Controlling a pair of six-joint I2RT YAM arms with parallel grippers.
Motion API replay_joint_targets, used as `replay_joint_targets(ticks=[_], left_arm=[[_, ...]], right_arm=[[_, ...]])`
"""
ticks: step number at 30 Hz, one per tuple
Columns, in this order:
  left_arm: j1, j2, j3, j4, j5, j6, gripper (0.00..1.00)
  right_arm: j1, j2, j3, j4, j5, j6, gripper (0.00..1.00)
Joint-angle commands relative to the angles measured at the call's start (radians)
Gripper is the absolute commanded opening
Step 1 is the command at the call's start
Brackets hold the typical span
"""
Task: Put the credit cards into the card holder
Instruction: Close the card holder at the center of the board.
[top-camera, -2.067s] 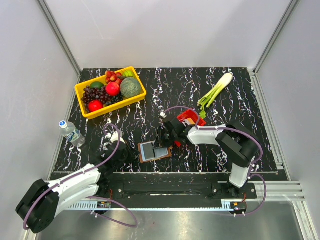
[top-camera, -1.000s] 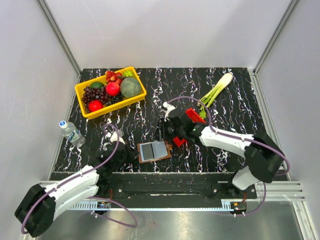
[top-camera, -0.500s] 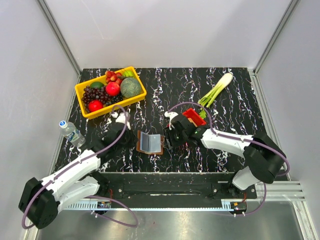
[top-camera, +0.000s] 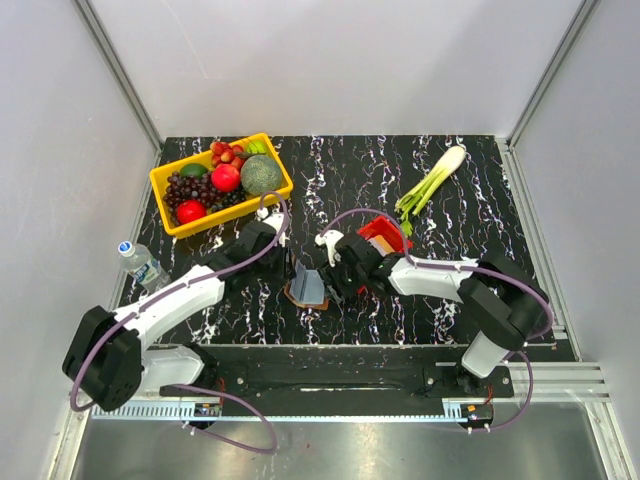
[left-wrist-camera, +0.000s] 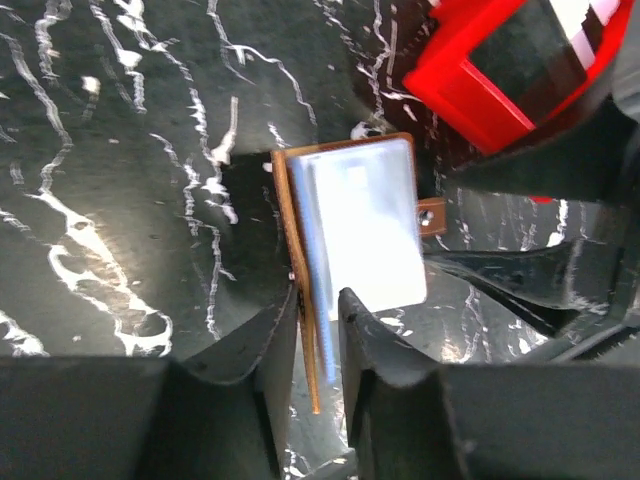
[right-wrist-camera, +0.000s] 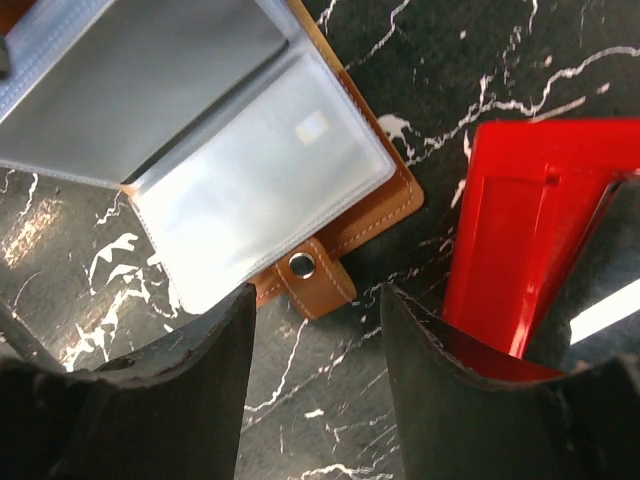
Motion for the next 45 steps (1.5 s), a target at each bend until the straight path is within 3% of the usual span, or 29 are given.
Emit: replay_joint_targets(ticks=[1, 2, 4, 8, 18, 24, 27, 37, 45], left_arm=[[0.006, 0.054, 0.045, 0.082, 0.167, -0.011, 0.21], [0.006, 0.060, 0.040, 0.088, 0.176, -0.015, 0.20], [0.006, 0.060, 0.030, 0.105, 0.178, -0.023, 0.30], [0.010, 0.080, 0.036, 0.100, 0.188, -0.019, 0.30], [0.021, 0.108, 0.042, 0.079, 0.147, -0.032, 0.27], [0.021, 0.065, 0.036, 0.113, 0.156, -0.045, 0.34], [0.021, 0.056, 0.027, 0.133, 0.159, -0.054, 0.38], [0.021, 0.097, -0.042, 0.277, 0.345, -0.106, 0.38], [0.021, 0.126, -0.119, 0.444, 0.461, -0.192, 0.39]], right_arm=[[-0.005, 0.022, -0.004, 0.148, -0.010, -0.085, 0.59], [-0.005, 0.026, -0.010, 0.168, -0.010, -0.099, 0.60], [-0.005, 0.041, -0.024, 0.191, -0.007, -0.142, 0.60], [-0.008, 0.086, -0.034, 0.217, -0.036, -0.164, 0.59], [-0.006, 0.011, -0.083, 0.279, -0.145, -0.139, 0.35], [-0.006, -0.070, -0.111, 0.239, -0.125, -0.037, 0.26], [-0.006, -0.104, -0.175, 0.353, -0.135, 0.045, 0.23], [-0.006, -0.202, -0.281, 0.555, -0.125, 0.152, 0.19], [-0.006, -0.245, -0.275, 0.610, -0.148, 0.214, 0.18]])
